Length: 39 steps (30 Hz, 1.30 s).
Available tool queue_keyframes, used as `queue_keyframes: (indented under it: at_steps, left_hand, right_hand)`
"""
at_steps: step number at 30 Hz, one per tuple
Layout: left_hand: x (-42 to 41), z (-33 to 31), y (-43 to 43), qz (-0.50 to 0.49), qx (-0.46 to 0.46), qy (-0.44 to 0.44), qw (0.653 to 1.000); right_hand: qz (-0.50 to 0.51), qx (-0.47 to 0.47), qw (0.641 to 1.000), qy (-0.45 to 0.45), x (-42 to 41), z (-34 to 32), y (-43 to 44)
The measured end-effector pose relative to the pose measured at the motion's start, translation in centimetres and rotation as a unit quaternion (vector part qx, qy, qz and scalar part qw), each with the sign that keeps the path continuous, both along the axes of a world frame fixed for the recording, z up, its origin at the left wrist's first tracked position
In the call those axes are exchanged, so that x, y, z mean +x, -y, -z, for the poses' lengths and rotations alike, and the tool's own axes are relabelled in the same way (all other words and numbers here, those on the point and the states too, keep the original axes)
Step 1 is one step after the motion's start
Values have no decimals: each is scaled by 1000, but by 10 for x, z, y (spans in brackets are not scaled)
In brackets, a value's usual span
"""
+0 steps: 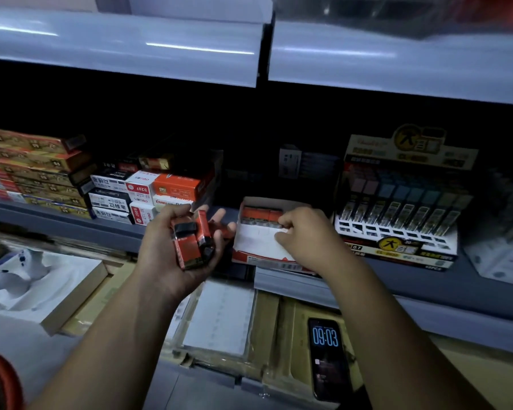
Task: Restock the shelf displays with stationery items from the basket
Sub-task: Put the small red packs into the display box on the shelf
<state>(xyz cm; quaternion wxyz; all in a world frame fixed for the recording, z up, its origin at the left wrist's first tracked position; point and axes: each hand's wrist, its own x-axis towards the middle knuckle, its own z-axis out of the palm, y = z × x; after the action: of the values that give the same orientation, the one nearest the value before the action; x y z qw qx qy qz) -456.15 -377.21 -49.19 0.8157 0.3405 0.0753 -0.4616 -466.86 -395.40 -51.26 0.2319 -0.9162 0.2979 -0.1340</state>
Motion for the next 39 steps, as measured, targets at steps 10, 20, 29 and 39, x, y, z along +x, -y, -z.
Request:
queue_keyframes:
  at_steps: [10, 20, 29, 39]
  left_hand:
    - [2, 6, 2, 17, -6, 10, 1000]
    - [9, 13, 18, -13, 0, 21, 1000]
    - [12, 14, 24, 19, -9, 14, 1000]
    - [9, 13, 25, 30, -26, 28, 999]
  right_hand:
    - [-27, -3, 999, -33, -10, -6, -7]
    - [-16, 5, 999, 28, -4, 4, 7]
    - [-95, -1, 981, 166, 11, -2, -12]
    - [-125, 177, 964, 154, 21, -2, -27]
